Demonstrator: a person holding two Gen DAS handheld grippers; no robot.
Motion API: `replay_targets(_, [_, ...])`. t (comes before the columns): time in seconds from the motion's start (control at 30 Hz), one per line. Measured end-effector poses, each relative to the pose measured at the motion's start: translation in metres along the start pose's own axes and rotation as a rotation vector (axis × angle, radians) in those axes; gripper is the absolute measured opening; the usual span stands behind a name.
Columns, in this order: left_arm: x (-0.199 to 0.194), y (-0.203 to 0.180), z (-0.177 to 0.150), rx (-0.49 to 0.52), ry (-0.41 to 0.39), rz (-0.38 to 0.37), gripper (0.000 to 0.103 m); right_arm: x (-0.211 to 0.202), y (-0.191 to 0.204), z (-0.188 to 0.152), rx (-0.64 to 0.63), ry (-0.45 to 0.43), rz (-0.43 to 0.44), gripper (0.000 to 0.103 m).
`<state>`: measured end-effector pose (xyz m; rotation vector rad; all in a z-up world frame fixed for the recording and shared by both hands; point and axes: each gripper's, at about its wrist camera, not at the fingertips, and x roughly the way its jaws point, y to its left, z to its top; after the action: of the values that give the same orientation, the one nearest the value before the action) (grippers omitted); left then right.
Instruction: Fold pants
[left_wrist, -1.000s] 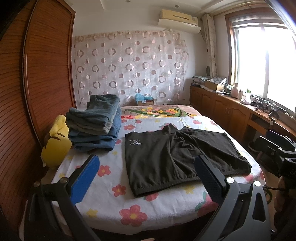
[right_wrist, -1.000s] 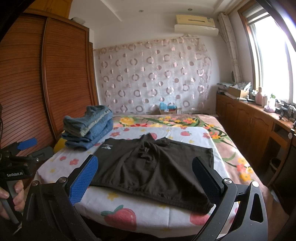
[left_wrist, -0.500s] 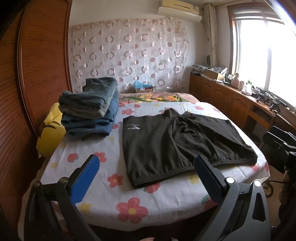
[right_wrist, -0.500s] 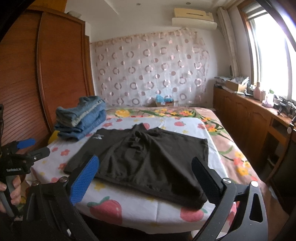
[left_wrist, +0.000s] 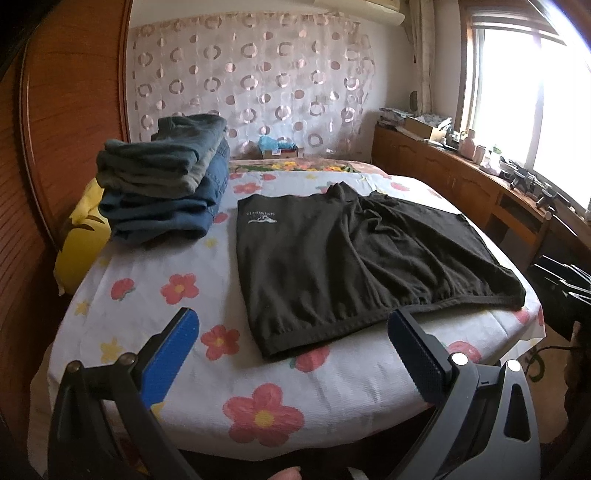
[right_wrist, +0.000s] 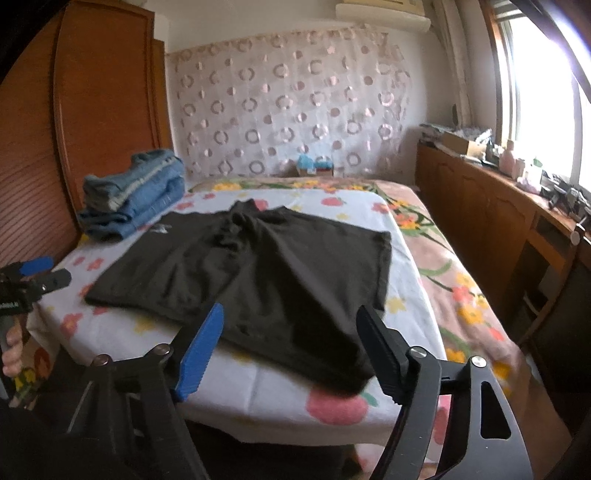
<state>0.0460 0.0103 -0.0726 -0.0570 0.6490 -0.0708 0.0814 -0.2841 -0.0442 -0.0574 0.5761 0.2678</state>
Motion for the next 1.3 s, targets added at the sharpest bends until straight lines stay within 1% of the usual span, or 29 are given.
replay_targets(0.07, [0.004,0.005,-0.002,-0.007,0.013,0.000,0.103,0.002,-0.007,-0.004,0.003,0.014,-0.014,0.071])
replay_targets(0.1, [0.006,0.007,-0.002,-0.010,0.019,0.003,0.103,0.003,-0.011,-0.006,0.007,0.021,-0.019,0.068])
replay_targets(0.3, [0.017,0.026,-0.006,-0.041,0.045,0.017,0.103,0.011,-0.028,-0.014,0.033,0.056,-0.037,0.062])
replay_targets(0.53, [0.028,0.035,-0.013,-0.064,0.076,0.016,0.103,0.024,-0.041,-0.025,0.057,0.110,-0.050,0.050])
replay_targets(0.83, [0.035,0.034,-0.021,-0.070,0.105,0.005,0.103,0.035,-0.049,-0.033,0.062,0.163,-0.077,0.047])
replay_targets(0.87, [0.036,0.034,-0.020,-0.070,0.107,0.002,0.103,0.036,-0.050,-0.035,0.064,0.170,-0.076,0.045])
replay_targets(0.93, [0.038,0.035,-0.020,-0.074,0.112,-0.009,0.100,0.036,-0.050,-0.036,0.064,0.174,-0.066,0.037])
replay_targets(0.97, [0.039,0.036,-0.020,-0.077,0.115,-0.015,0.099,0.036,-0.050,-0.036,0.061,0.173,-0.059,0.035])
replay_targets(1.0, [0.041,0.036,-0.020,-0.080,0.117,-0.025,0.097,0.036,-0.049,-0.036,0.059,0.174,-0.053,0.029])
replay_targets(1.03, [0.041,0.037,-0.019,-0.081,0.118,-0.032,0.095,0.036,-0.048,-0.036,0.057,0.174,-0.046,0.021])
replay_targets(1.07, [0.041,0.037,-0.019,-0.079,0.118,-0.039,0.093,0.036,-0.047,-0.035,0.052,0.174,-0.038,0.016])
replay_targets(1.13, [0.041,0.037,-0.017,-0.074,0.113,-0.062,0.085,0.035,-0.044,-0.033,0.037,0.169,-0.040,0.008])
replay_targets(1.17, [0.042,0.038,-0.016,-0.077,0.111,-0.072,0.083,0.032,-0.045,-0.032,0.037,0.161,-0.030,0.007])
replay_targets(1.23, [0.045,0.039,-0.015,-0.075,0.118,-0.068,0.069,0.026,-0.045,-0.029,0.041,0.142,-0.022,0.005])
replay_targets(1.27, [0.047,0.040,-0.015,-0.075,0.122,-0.067,0.065,0.022,-0.045,-0.026,0.041,0.130,-0.018,0.005])
replay_targets(1.3, [0.048,0.040,-0.015,-0.078,0.127,-0.066,0.058,0.018,-0.045,-0.025,0.042,0.118,-0.015,0.005])
